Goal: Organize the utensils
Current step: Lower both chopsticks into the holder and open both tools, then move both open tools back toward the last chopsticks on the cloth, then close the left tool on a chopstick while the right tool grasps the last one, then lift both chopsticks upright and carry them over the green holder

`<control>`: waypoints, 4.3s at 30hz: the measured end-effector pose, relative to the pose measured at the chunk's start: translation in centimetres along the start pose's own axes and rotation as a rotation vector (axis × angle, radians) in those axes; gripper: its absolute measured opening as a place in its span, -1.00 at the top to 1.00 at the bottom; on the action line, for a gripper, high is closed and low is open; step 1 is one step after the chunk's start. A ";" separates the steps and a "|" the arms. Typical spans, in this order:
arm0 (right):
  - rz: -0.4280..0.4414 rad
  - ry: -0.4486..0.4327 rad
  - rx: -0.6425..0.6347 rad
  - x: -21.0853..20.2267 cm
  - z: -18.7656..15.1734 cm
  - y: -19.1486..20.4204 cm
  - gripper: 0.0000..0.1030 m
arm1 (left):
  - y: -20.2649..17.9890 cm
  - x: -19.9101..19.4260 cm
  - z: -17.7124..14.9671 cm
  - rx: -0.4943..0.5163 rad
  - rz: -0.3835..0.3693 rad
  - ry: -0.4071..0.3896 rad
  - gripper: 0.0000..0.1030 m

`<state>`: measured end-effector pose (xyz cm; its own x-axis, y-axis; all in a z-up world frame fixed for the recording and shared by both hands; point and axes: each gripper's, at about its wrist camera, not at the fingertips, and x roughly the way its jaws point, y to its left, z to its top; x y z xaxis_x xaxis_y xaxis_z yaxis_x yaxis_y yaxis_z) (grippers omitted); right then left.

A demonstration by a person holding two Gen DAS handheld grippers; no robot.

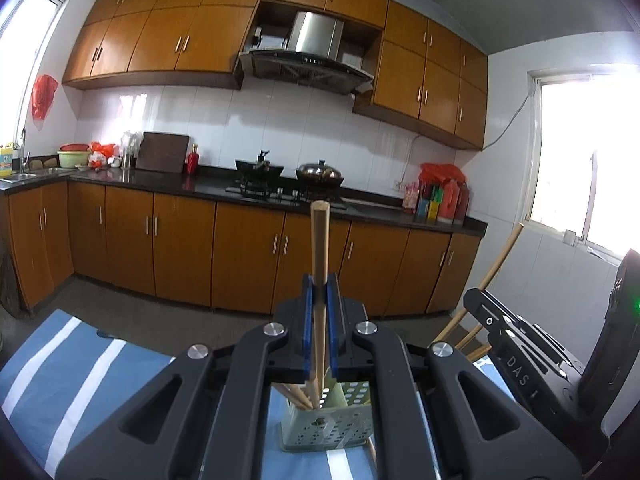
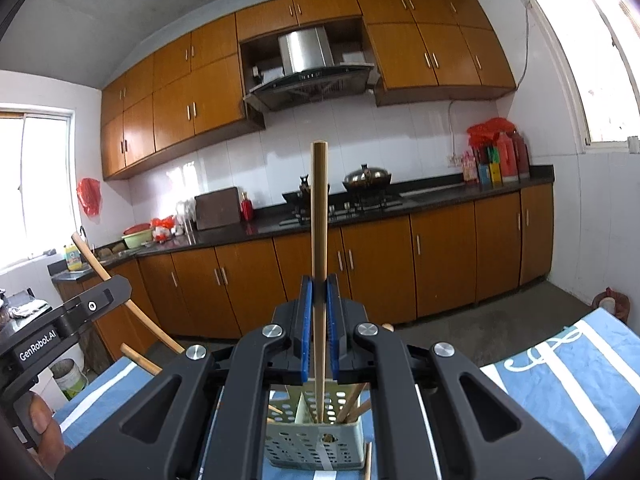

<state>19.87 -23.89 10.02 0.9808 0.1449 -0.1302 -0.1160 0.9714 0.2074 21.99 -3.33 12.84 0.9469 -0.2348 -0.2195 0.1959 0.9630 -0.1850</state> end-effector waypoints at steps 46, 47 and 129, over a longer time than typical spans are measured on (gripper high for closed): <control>-0.058 0.699 -0.027 -4.3 -20.2 -1.0 0.41 | 4.3 -3.8 -22.5 0.023 0.093 0.608 0.51; -0.060 0.700 -0.031 -4.2 -20.3 -1.1 0.43 | 4.2 -3.6 -22.6 0.027 0.096 0.612 0.51; -0.149 0.699 -0.003 -0.2 -19.8 -3.8 0.84 | 7.6 1.8 -22.2 0.081 0.204 0.646 0.71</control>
<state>16.98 -23.92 -9.90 0.6565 0.0963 -0.7481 0.0104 0.9906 0.1366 19.57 0.65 -10.28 0.6296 -0.0549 -0.7750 0.0721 0.9973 -0.0120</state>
